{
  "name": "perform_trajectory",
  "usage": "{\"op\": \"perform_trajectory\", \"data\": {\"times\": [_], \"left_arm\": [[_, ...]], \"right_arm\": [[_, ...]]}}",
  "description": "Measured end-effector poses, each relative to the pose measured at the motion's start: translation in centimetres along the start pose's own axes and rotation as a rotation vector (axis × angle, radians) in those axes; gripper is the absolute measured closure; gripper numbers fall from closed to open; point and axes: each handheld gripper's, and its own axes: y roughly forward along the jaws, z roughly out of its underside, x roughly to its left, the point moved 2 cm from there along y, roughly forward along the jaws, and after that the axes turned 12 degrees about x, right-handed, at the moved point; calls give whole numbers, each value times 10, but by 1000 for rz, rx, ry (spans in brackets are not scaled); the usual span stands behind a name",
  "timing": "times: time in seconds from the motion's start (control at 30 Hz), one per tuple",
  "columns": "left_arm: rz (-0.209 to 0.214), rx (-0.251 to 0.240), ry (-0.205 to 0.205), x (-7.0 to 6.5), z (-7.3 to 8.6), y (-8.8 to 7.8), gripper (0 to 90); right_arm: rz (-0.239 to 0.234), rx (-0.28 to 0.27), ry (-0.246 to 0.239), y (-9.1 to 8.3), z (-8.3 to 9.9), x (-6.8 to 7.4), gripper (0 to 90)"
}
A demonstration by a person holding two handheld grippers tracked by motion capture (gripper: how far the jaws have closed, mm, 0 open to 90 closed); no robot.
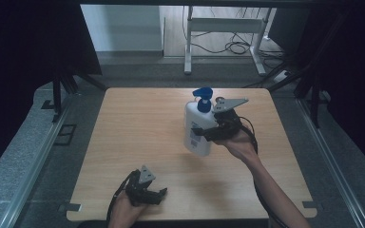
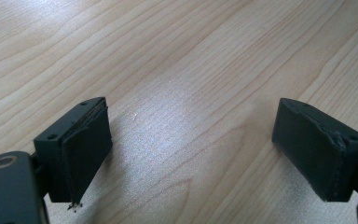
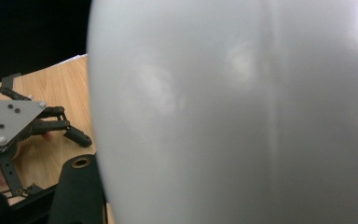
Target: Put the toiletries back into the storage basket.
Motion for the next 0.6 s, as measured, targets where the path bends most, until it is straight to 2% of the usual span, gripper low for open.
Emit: {"op": "perform_trajectory", "data": {"times": [0.27, 0.6], "left_arm": [[1, -2, -5, 0, 0, 0, 112], [1, -4, -7, -1, 0, 0, 111]], "right_arm": [[-7, -15, 11, -1, -9, -12, 372], [13, -14, -2, 0, -22, -23, 373]]}}
